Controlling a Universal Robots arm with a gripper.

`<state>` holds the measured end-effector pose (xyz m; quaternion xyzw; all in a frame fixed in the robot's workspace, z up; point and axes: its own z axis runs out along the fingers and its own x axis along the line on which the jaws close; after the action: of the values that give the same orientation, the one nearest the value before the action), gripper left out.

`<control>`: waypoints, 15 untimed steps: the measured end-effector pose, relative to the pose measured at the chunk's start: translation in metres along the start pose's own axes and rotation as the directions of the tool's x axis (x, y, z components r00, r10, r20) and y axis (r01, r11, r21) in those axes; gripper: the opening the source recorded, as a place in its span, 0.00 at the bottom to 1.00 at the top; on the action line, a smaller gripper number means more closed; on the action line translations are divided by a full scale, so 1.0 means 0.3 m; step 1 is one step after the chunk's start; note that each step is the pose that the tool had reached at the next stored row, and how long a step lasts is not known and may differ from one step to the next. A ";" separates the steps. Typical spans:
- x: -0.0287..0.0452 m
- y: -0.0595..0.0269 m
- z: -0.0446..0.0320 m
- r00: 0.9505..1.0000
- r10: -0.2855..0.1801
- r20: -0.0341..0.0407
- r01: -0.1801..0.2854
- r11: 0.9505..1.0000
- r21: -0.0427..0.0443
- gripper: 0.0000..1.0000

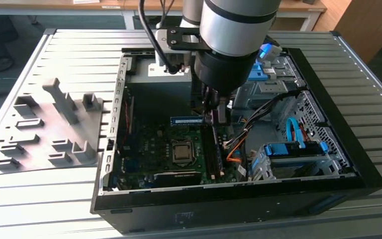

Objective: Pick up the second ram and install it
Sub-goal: 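Pick up the second ram and move it above second insertion slot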

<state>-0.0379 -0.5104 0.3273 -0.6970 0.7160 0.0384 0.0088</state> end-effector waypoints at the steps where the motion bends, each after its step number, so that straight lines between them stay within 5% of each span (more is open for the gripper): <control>1: 0.000 0.000 0.001 1.000 0.001 0.000 -0.001 1.000 0.000 0.14; 15: 0.001 0.001 0.019 1.000 0.001 0.000 -0.001 1.000 0.000 0.14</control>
<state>-0.0385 -0.5103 0.3217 -0.6966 0.7164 0.0384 0.0088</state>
